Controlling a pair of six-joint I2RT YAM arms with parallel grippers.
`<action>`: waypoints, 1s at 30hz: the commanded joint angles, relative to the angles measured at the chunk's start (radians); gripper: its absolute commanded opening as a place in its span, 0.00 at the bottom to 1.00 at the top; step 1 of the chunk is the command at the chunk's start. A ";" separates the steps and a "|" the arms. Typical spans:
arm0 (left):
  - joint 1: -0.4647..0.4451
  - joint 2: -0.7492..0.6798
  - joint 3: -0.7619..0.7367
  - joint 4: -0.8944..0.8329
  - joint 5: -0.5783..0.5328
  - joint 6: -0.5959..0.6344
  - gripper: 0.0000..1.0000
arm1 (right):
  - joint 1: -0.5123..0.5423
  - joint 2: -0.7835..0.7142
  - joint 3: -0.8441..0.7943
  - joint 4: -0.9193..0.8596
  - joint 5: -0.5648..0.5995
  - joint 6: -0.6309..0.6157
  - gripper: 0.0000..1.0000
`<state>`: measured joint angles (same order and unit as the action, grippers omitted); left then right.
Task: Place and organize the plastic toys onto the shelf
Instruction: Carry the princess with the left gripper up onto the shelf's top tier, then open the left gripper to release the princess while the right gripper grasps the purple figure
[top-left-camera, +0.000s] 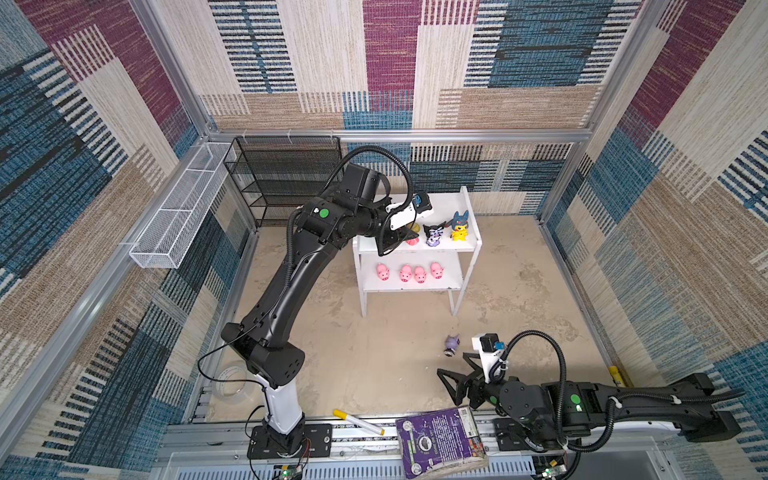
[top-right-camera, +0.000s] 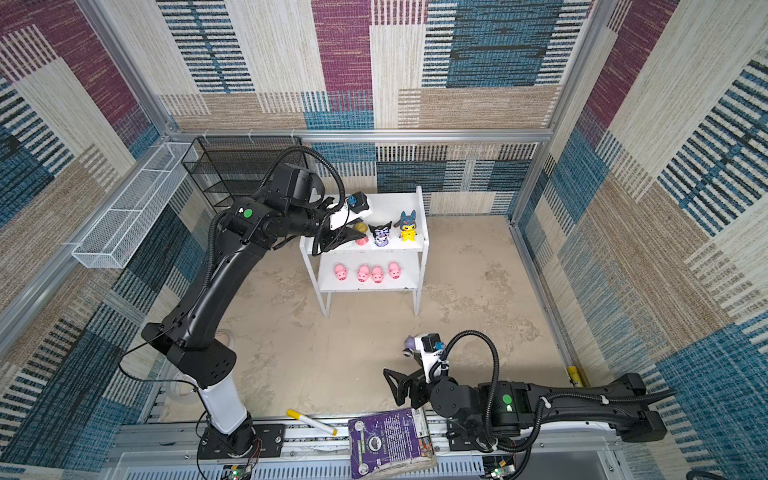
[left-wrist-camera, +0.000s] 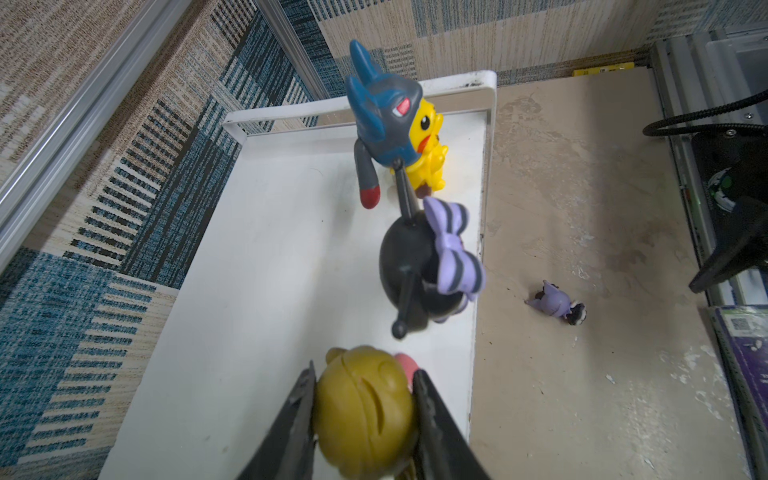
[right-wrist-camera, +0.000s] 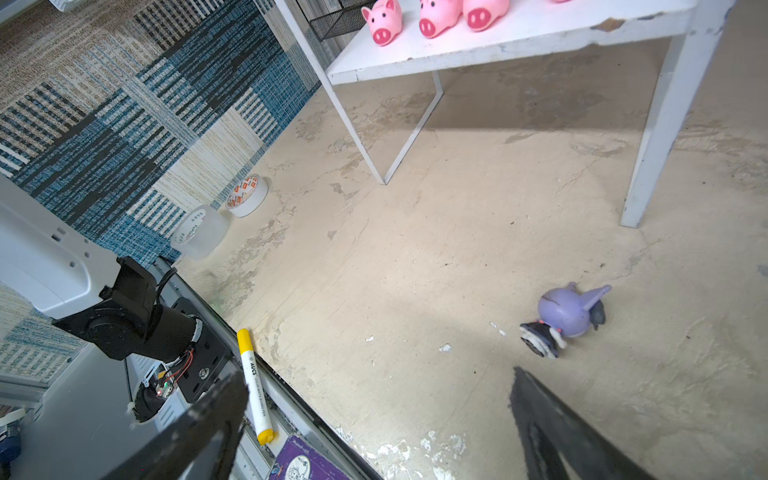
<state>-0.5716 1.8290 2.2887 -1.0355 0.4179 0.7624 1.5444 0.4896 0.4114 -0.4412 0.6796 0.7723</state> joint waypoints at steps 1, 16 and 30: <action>0.003 0.003 0.006 0.011 0.019 0.003 0.41 | 0.000 0.000 -0.002 0.022 -0.001 -0.007 0.99; 0.006 -0.019 0.008 0.018 0.000 -0.006 0.73 | -0.001 0.027 0.007 -0.009 0.020 0.044 1.00; 0.015 -0.311 -0.274 0.175 -0.134 -0.113 0.85 | -0.207 0.395 0.072 -0.138 -0.143 0.503 1.00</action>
<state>-0.5575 1.5639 2.0460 -0.9428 0.3351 0.7151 1.3628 0.8478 0.4759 -0.5652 0.6327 1.1683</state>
